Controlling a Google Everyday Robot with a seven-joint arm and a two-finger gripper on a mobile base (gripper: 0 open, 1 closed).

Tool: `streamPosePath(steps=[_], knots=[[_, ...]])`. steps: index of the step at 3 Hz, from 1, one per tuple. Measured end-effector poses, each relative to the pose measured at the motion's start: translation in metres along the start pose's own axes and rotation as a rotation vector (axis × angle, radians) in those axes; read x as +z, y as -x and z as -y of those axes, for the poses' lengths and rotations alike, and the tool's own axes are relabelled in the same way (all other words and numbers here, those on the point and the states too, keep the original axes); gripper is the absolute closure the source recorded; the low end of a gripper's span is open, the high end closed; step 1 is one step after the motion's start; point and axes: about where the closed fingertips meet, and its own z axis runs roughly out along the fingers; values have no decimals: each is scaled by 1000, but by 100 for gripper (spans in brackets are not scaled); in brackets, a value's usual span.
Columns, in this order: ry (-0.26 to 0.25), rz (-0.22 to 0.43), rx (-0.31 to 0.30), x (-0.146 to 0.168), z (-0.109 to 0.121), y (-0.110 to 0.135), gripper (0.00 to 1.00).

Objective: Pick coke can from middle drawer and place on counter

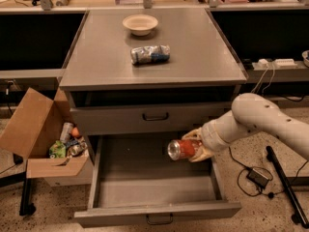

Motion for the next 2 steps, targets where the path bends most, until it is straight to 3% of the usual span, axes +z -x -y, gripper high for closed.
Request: streamPosePath(steps=[1, 2], knots=[[-127, -109, -152, -73, 18, 79, 100], [-211, -173, -235, -126, 33, 121, 100]])
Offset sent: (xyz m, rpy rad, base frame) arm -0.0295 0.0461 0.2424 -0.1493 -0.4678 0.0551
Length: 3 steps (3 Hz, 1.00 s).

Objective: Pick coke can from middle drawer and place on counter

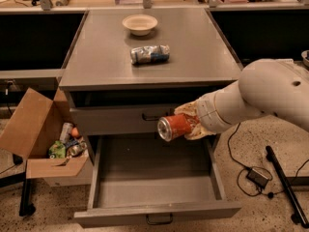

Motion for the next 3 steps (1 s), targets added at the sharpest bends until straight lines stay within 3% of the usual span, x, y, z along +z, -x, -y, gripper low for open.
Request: streamPosePath(steps=[1, 3], knots=[[-1, 1, 6, -3, 6, 0, 100], [-123, -22, 150, -63, 76, -53, 100]])
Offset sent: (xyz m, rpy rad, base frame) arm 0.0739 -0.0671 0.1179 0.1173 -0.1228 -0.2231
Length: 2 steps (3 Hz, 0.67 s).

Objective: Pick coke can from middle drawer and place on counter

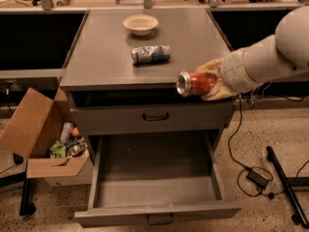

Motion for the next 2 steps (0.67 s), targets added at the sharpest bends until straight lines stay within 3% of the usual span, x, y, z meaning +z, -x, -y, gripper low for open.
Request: streamPosePath(steps=[2], knots=[[-14, 42, 135, -3, 81, -44, 100]])
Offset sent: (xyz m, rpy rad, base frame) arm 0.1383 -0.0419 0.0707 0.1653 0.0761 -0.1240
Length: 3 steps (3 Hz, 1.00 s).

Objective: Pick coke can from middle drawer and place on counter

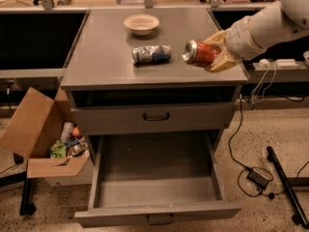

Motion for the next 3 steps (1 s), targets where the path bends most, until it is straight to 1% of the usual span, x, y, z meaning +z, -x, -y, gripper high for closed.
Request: streamPosePath(steps=[1, 2, 3], knots=[[13, 18, 31, 10, 32, -7, 100], [30, 34, 65, 28, 50, -15, 100], [70, 40, 98, 52, 56, -22, 100]])
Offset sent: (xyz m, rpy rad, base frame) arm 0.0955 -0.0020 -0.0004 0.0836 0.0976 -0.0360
